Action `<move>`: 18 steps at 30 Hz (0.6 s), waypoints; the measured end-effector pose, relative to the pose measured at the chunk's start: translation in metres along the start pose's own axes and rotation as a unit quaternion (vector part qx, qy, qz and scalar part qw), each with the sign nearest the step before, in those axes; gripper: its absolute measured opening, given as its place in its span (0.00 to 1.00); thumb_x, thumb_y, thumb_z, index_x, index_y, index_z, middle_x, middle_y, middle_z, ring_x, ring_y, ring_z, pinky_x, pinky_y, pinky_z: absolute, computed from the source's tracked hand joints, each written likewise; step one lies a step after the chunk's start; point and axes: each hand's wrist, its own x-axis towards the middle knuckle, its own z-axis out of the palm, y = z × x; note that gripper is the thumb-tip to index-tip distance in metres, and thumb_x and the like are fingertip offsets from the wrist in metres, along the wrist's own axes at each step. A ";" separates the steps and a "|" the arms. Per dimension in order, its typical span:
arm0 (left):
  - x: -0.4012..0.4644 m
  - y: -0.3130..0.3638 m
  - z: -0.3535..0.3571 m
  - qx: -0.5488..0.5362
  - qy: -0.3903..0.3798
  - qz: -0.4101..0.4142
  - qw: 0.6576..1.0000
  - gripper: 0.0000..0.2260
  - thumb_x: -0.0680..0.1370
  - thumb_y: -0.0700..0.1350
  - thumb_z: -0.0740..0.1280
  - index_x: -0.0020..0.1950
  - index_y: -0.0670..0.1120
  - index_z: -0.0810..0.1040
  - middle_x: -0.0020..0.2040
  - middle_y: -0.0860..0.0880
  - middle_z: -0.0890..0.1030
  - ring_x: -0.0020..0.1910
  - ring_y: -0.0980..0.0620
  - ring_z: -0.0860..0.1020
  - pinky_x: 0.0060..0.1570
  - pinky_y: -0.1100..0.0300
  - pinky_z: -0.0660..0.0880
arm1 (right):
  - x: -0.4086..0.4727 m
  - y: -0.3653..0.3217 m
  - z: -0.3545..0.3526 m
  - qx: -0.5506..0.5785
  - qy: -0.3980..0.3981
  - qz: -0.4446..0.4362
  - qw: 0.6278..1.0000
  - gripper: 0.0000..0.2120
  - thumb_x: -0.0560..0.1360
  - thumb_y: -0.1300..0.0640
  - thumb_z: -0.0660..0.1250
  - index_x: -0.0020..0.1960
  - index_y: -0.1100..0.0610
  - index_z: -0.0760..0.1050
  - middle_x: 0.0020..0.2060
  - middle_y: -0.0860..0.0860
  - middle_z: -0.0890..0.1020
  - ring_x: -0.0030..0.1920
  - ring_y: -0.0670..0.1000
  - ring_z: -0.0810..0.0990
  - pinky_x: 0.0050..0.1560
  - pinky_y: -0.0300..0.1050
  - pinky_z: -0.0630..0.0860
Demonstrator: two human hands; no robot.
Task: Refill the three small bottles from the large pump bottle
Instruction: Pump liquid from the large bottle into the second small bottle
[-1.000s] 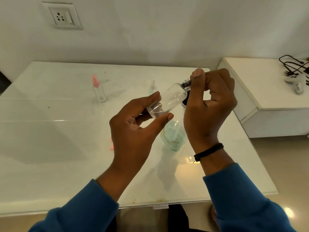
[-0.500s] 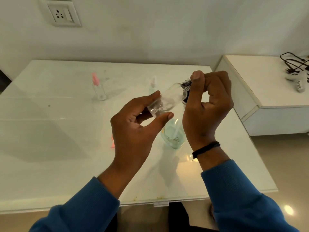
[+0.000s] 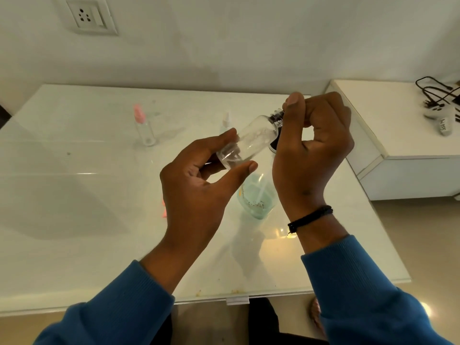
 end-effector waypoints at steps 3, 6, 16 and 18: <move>0.000 0.000 0.000 0.004 -0.001 0.001 1.000 0.21 0.71 0.41 0.80 0.63 0.42 0.82 0.56 0.50 0.85 0.54 0.53 0.85 0.53 0.61 0.82 | -0.006 0.001 0.000 0.016 0.003 0.003 1.000 0.15 0.81 0.60 0.65 0.36 0.62 0.76 0.36 0.48 0.73 0.38 0.55 0.72 0.37 0.61 0.71; -0.001 0.000 0.001 0.001 0.000 -0.004 1.000 0.21 0.71 0.41 0.80 0.63 0.43 0.82 0.56 0.50 0.85 0.54 0.53 0.85 0.54 0.59 0.82 | -0.006 0.003 0.001 0.012 0.000 0.011 1.000 0.15 0.81 0.60 0.65 0.35 0.62 0.75 0.36 0.47 0.73 0.38 0.56 0.72 0.37 0.62 0.71; -0.002 0.001 0.001 0.003 -0.002 -0.003 1.000 0.21 0.71 0.42 0.80 0.63 0.43 0.82 0.56 0.50 0.85 0.54 0.55 0.84 0.52 0.62 0.82 | -0.006 0.005 0.000 0.019 0.000 0.006 1.000 0.15 0.81 0.61 0.66 0.36 0.63 0.76 0.36 0.48 0.73 0.37 0.56 0.73 0.36 0.62 0.71; -0.001 0.001 0.000 -0.001 -0.003 -0.002 1.000 0.21 0.71 0.42 0.80 0.63 0.43 0.82 0.56 0.50 0.85 0.55 0.55 0.84 0.52 0.63 0.81 | -0.003 0.004 0.000 0.012 -0.002 0.004 1.000 0.16 0.81 0.60 0.66 0.35 0.64 0.75 0.35 0.48 0.73 0.37 0.57 0.73 0.37 0.62 0.71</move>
